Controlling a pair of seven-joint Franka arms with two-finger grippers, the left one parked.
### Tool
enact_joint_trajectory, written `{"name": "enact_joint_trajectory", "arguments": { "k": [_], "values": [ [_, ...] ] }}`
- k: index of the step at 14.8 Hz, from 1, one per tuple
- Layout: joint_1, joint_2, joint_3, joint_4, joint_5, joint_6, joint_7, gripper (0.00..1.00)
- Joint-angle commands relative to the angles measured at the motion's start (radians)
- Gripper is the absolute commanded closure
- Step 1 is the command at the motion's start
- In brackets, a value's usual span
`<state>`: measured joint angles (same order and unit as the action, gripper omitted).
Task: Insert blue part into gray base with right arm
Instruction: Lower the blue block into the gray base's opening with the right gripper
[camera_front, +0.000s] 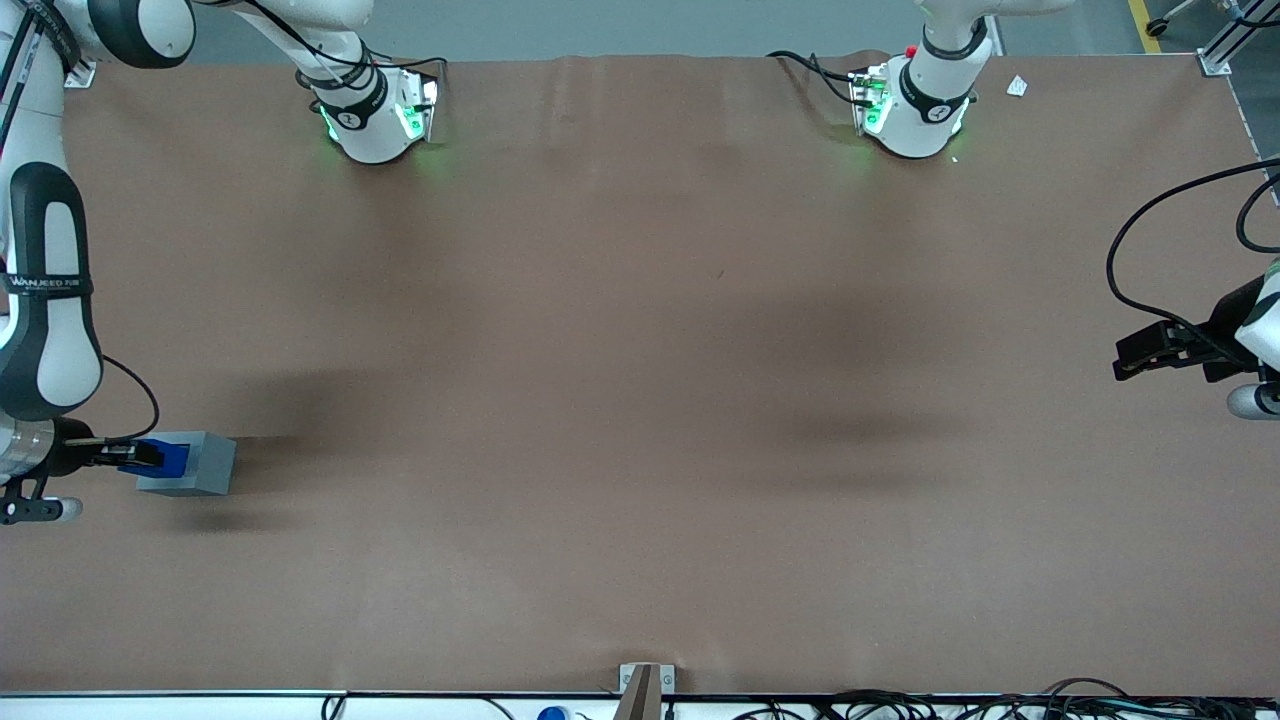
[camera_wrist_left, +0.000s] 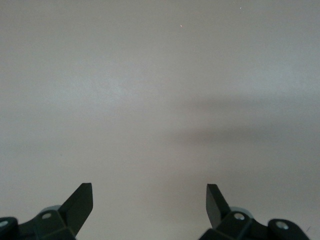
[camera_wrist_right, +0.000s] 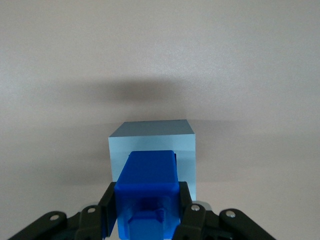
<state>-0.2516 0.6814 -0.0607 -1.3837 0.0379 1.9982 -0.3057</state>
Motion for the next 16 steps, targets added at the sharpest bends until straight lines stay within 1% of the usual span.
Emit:
{"name": "enact_joint_trajectory", "arguments": {
  "k": [1, 7, 10, 12, 16],
  "values": [
    [-0.015, 0.015, 0.012, 0.011, -0.004, -0.001, 0.017, 1.00],
    [-0.014, 0.027, 0.012, 0.011, -0.013, -0.006, 0.033, 1.00],
    [-0.011, 0.027, 0.012, 0.012, -0.044, -0.010, 0.036, 1.00],
    [-0.011, 0.026, 0.012, 0.012, -0.053, -0.013, 0.036, 1.00],
    [-0.012, 0.027, 0.013, 0.012, -0.050, -0.021, 0.036, 1.00]
  ]
}}
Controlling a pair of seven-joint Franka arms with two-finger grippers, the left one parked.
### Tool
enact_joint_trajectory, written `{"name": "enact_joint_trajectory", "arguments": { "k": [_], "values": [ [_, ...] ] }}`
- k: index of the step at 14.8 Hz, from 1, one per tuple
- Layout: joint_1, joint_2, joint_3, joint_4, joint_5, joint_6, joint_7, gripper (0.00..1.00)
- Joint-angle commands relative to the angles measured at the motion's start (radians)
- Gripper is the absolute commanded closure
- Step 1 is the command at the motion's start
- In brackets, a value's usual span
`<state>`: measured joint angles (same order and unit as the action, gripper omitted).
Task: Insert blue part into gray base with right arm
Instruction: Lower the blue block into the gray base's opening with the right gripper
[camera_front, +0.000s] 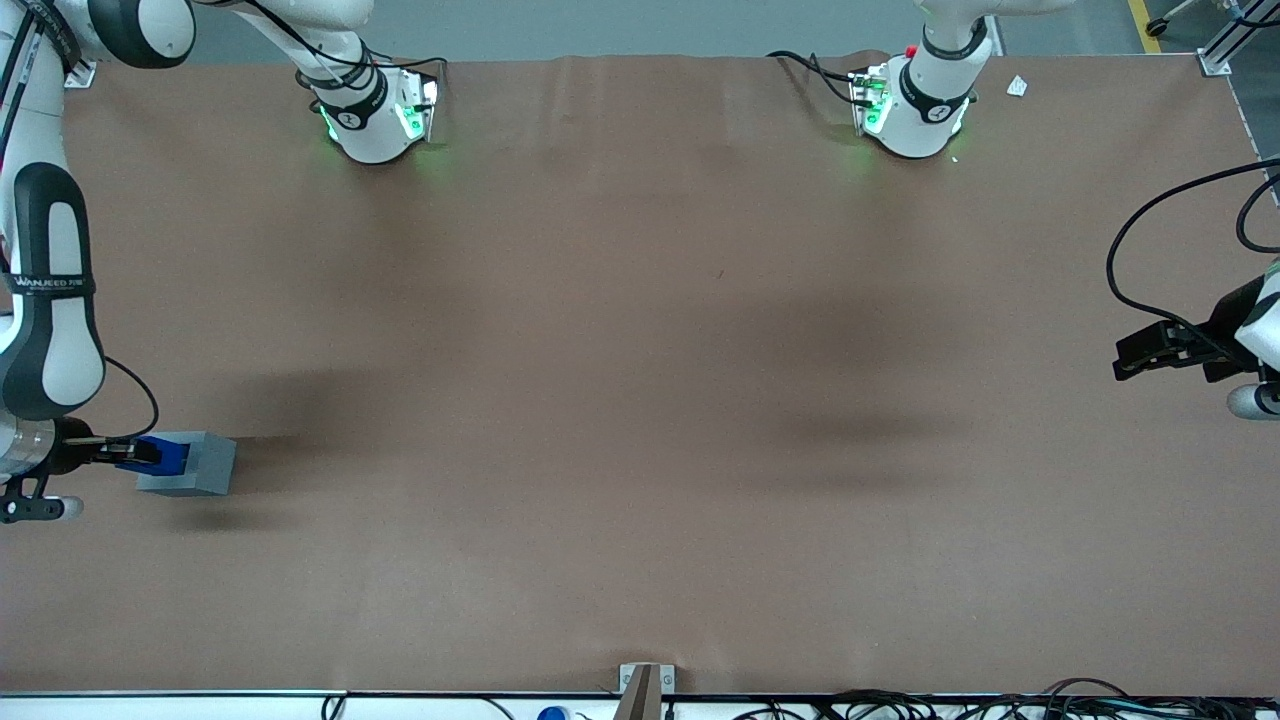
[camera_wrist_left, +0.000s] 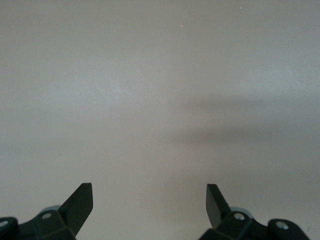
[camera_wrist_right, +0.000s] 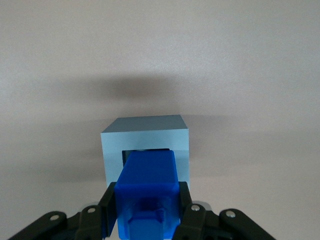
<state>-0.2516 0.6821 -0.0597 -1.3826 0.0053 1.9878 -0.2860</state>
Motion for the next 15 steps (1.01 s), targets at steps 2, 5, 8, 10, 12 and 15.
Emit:
{"name": "enact_joint_trajectory", "arguments": {
  "k": [2, 5, 8, 10, 12, 15],
  "values": [
    [-0.009, 0.025, 0.012, 0.011, -0.014, -0.012, 0.017, 1.00],
    [-0.005, 0.024, 0.012, 0.013, -0.010, -0.030, 0.024, 1.00],
    [-0.001, 0.024, 0.012, 0.013, -0.005, -0.034, 0.024, 1.00],
    [0.000, 0.024, 0.014, 0.013, -0.008, -0.032, 0.024, 1.00],
    [0.000, 0.027, 0.014, 0.013, -0.010, -0.029, 0.024, 1.00],
    [0.000, 0.028, 0.014, 0.013, -0.011, -0.021, 0.024, 1.00]
  ]
}}
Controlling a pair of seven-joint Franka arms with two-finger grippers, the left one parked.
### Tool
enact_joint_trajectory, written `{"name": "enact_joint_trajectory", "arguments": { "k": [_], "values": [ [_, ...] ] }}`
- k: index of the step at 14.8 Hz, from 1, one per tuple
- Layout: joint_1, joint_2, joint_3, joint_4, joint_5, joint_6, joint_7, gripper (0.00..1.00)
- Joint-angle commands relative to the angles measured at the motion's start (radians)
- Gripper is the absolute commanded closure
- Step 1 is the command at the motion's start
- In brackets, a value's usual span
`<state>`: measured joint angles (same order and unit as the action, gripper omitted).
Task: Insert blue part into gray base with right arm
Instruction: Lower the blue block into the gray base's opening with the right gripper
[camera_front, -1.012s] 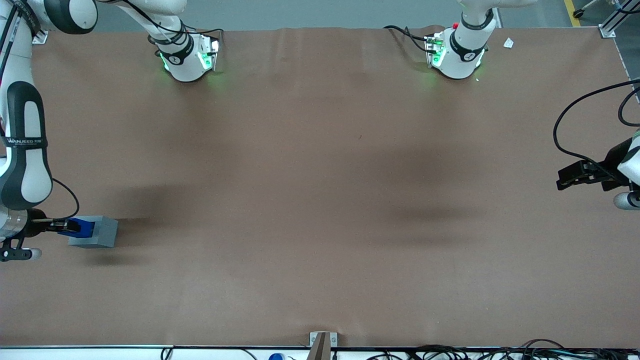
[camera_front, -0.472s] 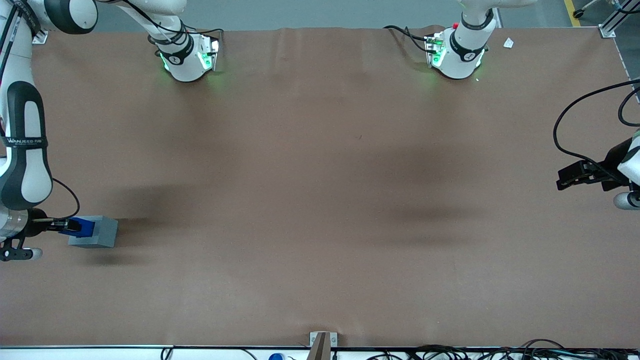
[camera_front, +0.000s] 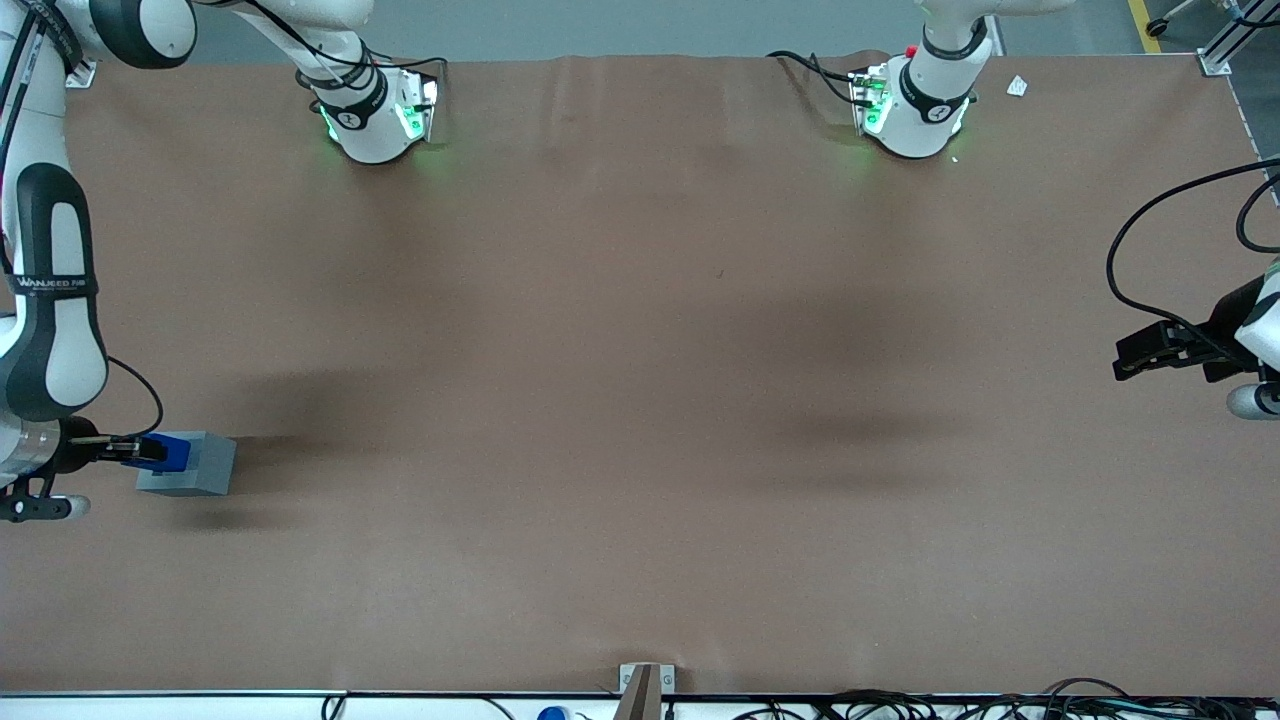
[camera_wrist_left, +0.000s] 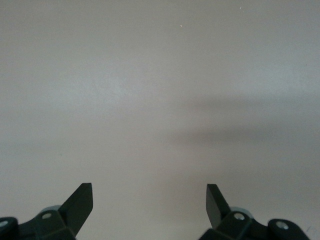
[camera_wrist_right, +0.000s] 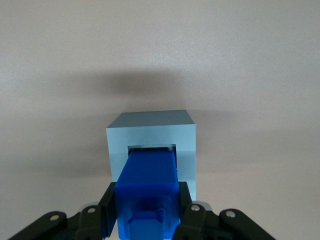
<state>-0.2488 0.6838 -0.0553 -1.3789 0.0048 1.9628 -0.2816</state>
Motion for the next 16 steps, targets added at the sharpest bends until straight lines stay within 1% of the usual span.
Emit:
{"name": "enact_joint_trajectory", "arguments": {
  "k": [1, 9, 11, 16],
  "values": [
    [-0.003, 0.028, 0.009, 0.009, -0.012, 0.004, 0.019, 1.00],
    [-0.003, 0.036, 0.008, 0.011, -0.011, -0.004, 0.022, 1.00],
    [0.003, 0.036, 0.009, 0.011, -0.022, -0.007, 0.068, 1.00],
    [0.008, 0.036, 0.009, 0.012, -0.023, -0.005, 0.065, 1.00]
  ]
}}
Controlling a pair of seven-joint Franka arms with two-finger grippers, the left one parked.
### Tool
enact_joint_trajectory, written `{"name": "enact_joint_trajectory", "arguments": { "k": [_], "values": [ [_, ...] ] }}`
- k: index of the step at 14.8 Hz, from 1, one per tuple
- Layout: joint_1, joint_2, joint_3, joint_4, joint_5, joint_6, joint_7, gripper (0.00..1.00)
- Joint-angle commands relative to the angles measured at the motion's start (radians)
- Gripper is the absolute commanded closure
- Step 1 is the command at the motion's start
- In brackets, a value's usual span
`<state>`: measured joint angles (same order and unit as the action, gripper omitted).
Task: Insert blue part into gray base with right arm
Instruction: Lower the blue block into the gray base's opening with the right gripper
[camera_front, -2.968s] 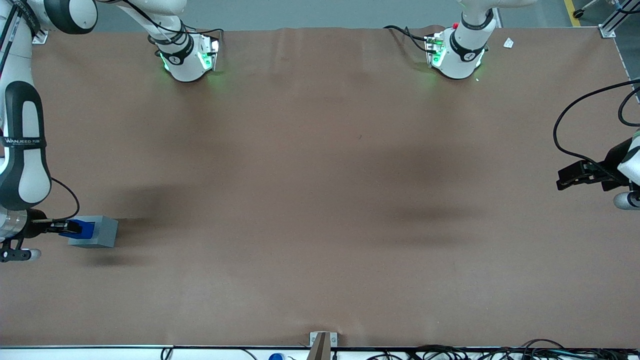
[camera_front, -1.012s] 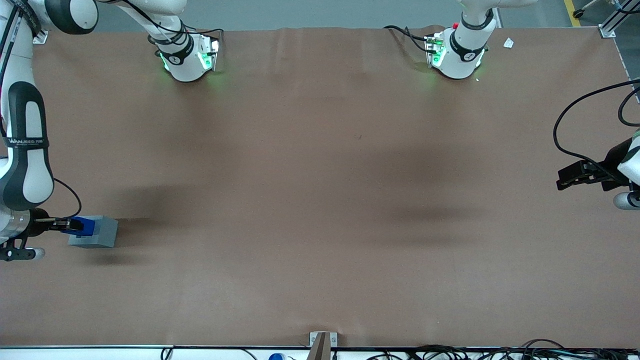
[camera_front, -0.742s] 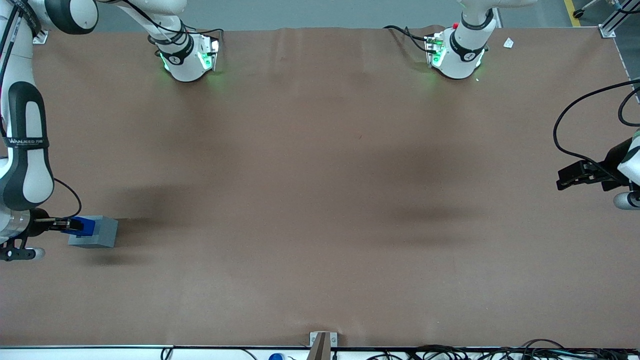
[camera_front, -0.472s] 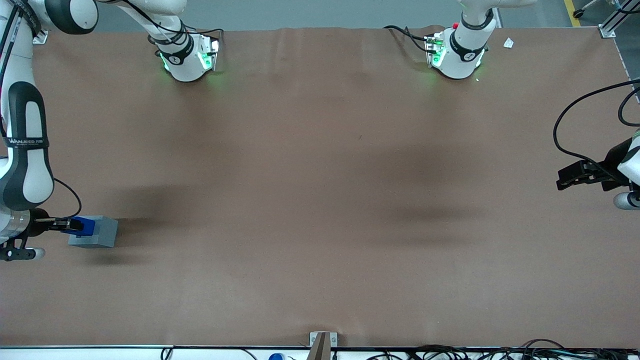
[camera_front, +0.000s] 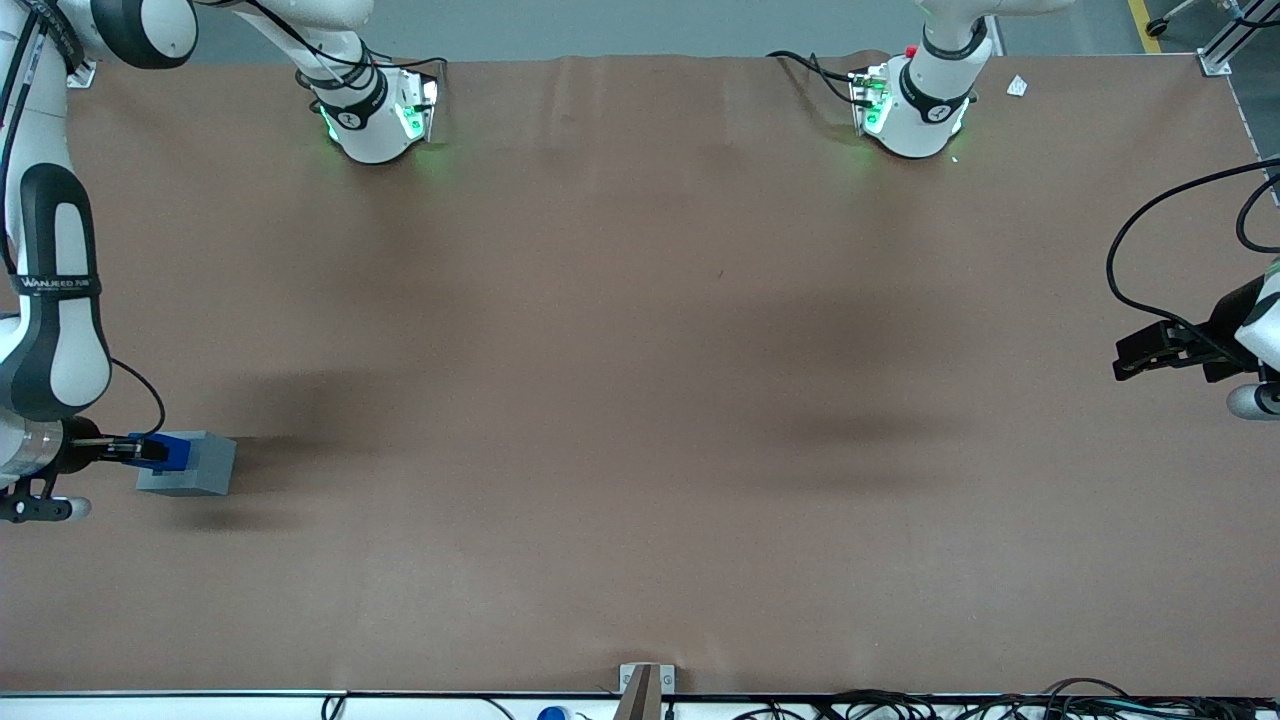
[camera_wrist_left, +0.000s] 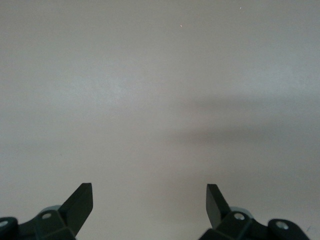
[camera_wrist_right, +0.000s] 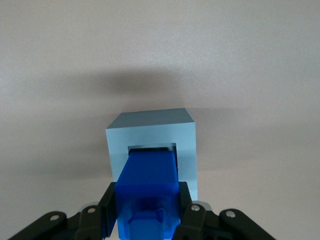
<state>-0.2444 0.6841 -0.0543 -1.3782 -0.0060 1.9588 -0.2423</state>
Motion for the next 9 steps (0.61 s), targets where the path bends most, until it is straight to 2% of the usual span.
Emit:
{"name": "enact_joint_trajectory", "arguments": {
  "k": [1, 9],
  "values": [
    [0.002, 0.035, 0.007, 0.011, -0.012, -0.001, 0.023, 1.00],
    [-0.004, 0.034, 0.008, 0.010, -0.019, -0.003, 0.014, 1.00]
  ]
}}
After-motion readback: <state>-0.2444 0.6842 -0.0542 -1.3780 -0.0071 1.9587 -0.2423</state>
